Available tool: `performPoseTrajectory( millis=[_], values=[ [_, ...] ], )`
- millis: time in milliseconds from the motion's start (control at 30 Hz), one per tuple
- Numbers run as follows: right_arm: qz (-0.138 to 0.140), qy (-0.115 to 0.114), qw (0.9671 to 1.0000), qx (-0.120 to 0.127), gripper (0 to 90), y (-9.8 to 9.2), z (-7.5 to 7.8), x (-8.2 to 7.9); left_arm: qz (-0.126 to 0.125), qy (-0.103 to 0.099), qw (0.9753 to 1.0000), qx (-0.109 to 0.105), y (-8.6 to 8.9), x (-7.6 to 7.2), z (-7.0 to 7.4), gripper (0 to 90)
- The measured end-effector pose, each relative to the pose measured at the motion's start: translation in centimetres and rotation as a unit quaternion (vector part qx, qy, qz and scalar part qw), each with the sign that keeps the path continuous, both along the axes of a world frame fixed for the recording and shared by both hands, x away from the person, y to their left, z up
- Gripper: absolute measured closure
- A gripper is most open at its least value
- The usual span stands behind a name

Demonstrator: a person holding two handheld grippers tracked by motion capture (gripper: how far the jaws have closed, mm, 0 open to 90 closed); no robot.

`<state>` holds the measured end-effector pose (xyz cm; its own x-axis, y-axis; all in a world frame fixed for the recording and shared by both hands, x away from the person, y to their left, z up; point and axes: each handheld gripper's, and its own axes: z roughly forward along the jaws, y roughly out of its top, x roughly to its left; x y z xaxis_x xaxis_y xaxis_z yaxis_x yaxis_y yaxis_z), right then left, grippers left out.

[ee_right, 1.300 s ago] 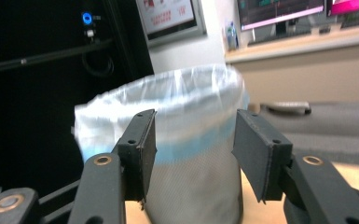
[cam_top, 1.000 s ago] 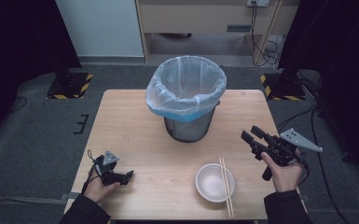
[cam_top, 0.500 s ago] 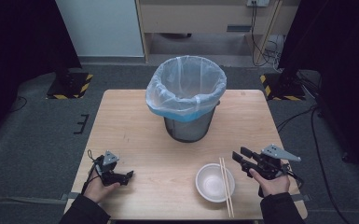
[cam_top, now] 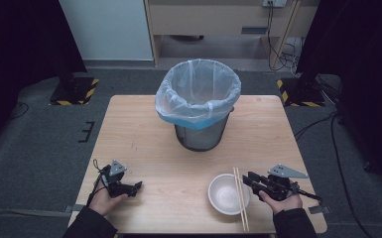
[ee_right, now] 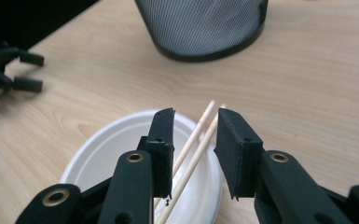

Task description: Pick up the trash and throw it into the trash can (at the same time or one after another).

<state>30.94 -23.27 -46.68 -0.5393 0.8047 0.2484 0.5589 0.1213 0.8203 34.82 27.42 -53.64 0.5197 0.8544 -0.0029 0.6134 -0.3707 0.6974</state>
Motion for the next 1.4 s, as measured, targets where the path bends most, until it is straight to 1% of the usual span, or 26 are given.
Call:
performPoseTrajectory(
  millis=[100, 167, 200, 400, 433, 500, 533, 667, 700, 933, 1100, 1200, 1267, 1400],
  values=[
    [0.01, 0.018, 0.9997, -0.013, 69.3, 0.5, -0.6, 0.0, 0.0, 0.0, 1.0, 0.0, 0.0, 0.0, 0.0, 0.0],
    [0.012, 0.023, 0.9996, -0.015, 69.7, 0.6, -0.7, 0.0, 0.0, 0.0, 1.0, 0.0, 0.0, 0.0, 0.0, 0.0],
    [0.018, 0.034, 0.999, -0.023, 70.3, 0.9, -0.9, 0.0, 0.0, 0.0, 1.0, 0.0, 0.0, 0.0, 0.0, 0.0],
    [0.019, 0.042, 0.9984, -0.031, 71.8, 1.0, -1.1, 0.1, 0.0, 0.0, 1.0, 0.0, 0.0, 0.0, 0.0, 0.0],
    [0.02, 0.047, 0.998, -0.036, 73.0, 1.0, -1.3, 0.1, 0.0, 0.0, 1.0, 0.0, 0.0, 0.0, 0.0, 0.0],
    [0.021, 0.05, 0.9978, -0.038, 73.3, 1.1, -1.3, 0.1, 0.0, 0.0, 1.0, 0.0, 0.0, 0.0, 0.0, 0.0],
    [0.023, 0.054, 0.9973, -0.044, 73.8, 1.2, -1.5, 0.1, 0.0, 0.0, 1.0, 0.0, 0.0, 0.0, 0.0, 0.0],
    [0.024, 0.057, 0.9968, -0.05, 74.3, 1.3, -1.7, 0.2, 0.0, 0.0, 1.0, 0.0, 0.0, 0.0, 0.0, 0.0],
    [0.024, 0.061, 0.9965, -0.052, 74.7, 1.3, -1.8, 0.2, 0.0, 0.0, 1.0, 0.0, 0.0, 0.0, 0.0, 0.0],
    [0.028, 0.069, 0.9956, -0.057, 75.5, 1.4, -2.1, 0.4, 0.0, 0.0, 1.0, 0.0, 0.0, 0.0, 0.0, 0.0],
    [0.032, 0.071, 0.9952, -0.059, 76.3, 1.6, -2.2, 0.4, 0.0, 0.0, 1.0, 0.0, 0.0, 0.0, 0.0, 0.0],
    [0.033, 0.073, 0.995, -0.06, 77.8, 1.7, -2.3, 0.5, 0.0, 0.0, 1.0, 0.0, 0.0, 0.0, 0.0, 0.0],
    [0.035, 0.071, 0.9949, -0.063, 79.2, 1.6, -2.3, 0.5, 0.0, 0.0, 1.0, 0.0, 0.0, 0.0, 0.0, 0.0],
    [0.035, 0.077, 0.9943, -0.064, 79.7, 1.7, -2.4, 0.5, 0.0, 0.0, 1.0, 0.0, 0.0, 0.0, 0.0, 0.0]
  ],
)
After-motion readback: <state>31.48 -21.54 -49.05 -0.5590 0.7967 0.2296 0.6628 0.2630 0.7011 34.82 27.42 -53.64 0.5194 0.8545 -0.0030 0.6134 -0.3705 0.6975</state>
